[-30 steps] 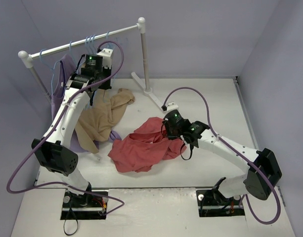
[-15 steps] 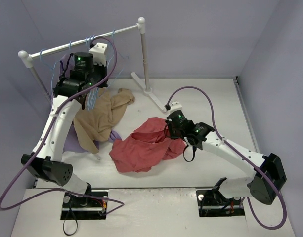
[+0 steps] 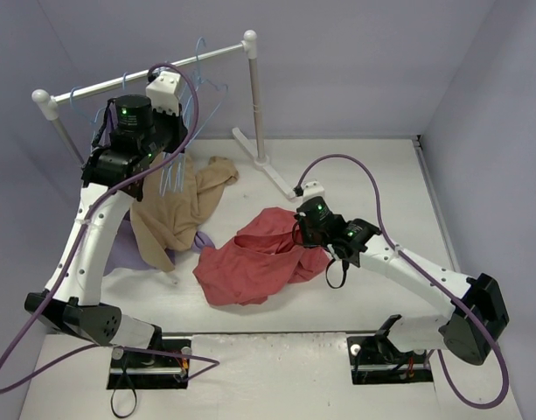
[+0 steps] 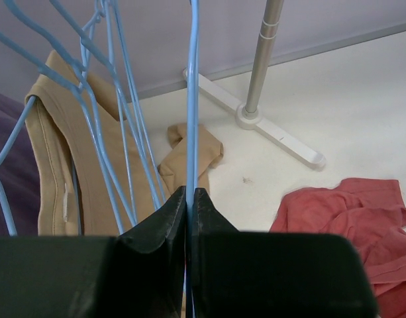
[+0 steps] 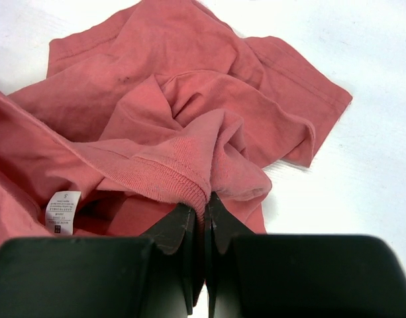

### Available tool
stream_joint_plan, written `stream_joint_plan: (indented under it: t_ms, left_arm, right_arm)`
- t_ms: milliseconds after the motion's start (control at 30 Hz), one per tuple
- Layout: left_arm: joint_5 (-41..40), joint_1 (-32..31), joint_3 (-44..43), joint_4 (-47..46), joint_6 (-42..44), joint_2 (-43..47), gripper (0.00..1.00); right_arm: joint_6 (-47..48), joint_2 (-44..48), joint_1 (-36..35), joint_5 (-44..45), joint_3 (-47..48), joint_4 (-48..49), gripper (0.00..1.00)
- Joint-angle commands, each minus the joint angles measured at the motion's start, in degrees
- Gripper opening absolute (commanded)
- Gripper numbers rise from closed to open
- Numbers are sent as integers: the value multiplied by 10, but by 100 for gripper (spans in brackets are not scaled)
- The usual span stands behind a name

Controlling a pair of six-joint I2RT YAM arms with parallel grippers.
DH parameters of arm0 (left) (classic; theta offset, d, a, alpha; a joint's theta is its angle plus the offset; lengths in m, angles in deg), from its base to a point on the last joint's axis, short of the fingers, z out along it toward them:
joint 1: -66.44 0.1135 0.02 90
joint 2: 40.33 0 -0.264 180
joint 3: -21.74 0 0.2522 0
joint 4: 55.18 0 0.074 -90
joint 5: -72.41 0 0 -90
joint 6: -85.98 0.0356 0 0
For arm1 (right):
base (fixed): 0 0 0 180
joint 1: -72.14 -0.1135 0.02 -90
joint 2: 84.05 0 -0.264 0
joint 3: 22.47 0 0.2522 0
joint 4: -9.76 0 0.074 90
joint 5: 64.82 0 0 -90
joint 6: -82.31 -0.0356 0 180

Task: Place the t-shirt on the hanger
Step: Pick up the hanger from the clothesline, then place the T-shirt on the hanger.

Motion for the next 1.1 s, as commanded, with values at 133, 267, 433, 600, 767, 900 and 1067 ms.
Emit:
stream_joint_plan:
  t_ms: [133,267,433,600,767,900,1067]
  left_arm:
    - [58,-2,36,-64,-5,101,0]
    - [151,-2,111,-63,2,189,0]
    - [279,-2,259,-51,30,281,0]
    - [349,-6,387,-50,30,364,0]
    - [365,-26,444,-46,32,397,0]
    - [362,-45,452,-27,57,406,0]
    - [370,-54,451,-10,66,408,0]
  right_arm:
    - [-6,27,13,18,3,17,0]
    - [1,23,20,4,3,18,0]
    - [16,22,39,-21,3,16,0]
    - [27,12,70,-57,5,16,0]
    - [37,0,74,-62,19,16,0]
    - [41,-6,78,-64,26,15,0]
    - [48,-13,87,-64,28,15,0]
